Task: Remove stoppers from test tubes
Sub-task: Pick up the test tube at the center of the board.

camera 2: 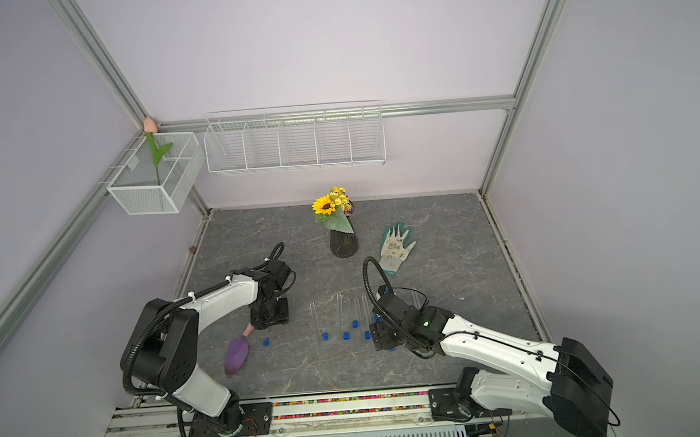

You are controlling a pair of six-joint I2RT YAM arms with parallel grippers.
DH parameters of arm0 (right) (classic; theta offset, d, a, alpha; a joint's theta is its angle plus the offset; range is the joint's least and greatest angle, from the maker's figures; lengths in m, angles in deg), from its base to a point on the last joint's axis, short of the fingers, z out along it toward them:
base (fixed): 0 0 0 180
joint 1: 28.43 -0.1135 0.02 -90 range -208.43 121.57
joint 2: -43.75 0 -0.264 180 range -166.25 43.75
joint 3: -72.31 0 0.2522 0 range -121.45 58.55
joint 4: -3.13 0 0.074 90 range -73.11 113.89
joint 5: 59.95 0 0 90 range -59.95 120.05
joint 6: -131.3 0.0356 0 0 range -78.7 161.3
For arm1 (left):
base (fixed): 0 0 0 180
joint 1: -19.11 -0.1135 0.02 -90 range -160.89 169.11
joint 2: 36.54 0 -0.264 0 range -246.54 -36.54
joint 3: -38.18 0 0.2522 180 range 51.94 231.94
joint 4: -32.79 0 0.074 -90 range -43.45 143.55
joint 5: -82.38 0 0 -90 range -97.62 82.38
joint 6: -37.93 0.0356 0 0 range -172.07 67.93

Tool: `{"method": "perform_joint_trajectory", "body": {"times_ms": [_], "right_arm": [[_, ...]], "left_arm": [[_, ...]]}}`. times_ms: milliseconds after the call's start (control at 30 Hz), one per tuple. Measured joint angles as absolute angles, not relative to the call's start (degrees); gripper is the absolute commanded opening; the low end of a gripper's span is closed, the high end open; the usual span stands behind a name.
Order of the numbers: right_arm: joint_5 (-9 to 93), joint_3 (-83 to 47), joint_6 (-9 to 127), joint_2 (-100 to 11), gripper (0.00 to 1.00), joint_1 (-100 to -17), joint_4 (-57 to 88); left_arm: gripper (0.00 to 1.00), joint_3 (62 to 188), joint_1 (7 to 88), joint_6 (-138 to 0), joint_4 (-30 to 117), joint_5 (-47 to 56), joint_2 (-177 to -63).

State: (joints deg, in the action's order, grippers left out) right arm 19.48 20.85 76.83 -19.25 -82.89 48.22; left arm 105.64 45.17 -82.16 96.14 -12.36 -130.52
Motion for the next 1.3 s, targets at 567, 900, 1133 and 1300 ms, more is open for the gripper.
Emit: {"method": "perform_joint_trajectory", "body": {"times_ms": [567,900,1133,1300], "right_arm": [[19.8,20.2,76.8,-21.5,0.82,-82.9,48.1],[19.8,20.1,76.9,-21.5,0.83,-82.9,48.2],[19.9,19.6,77.3,-21.4,0.83,-82.9,48.4],[20.5,18.6,77.3,-20.6,0.84,-82.8,48.4]], "left_arm": [[0.14,104.3,46.3,-83.5,92.0,-8.6,-130.1],[0.00,104.5,46.4,-83.3,92.0,-8.2,-130.1],[0.00,103.6,46.4,-83.5,91.4,-5.3,-128.3],[0.00,103.5,46.5,-85.1,91.5,-1.2,-119.4]]}}
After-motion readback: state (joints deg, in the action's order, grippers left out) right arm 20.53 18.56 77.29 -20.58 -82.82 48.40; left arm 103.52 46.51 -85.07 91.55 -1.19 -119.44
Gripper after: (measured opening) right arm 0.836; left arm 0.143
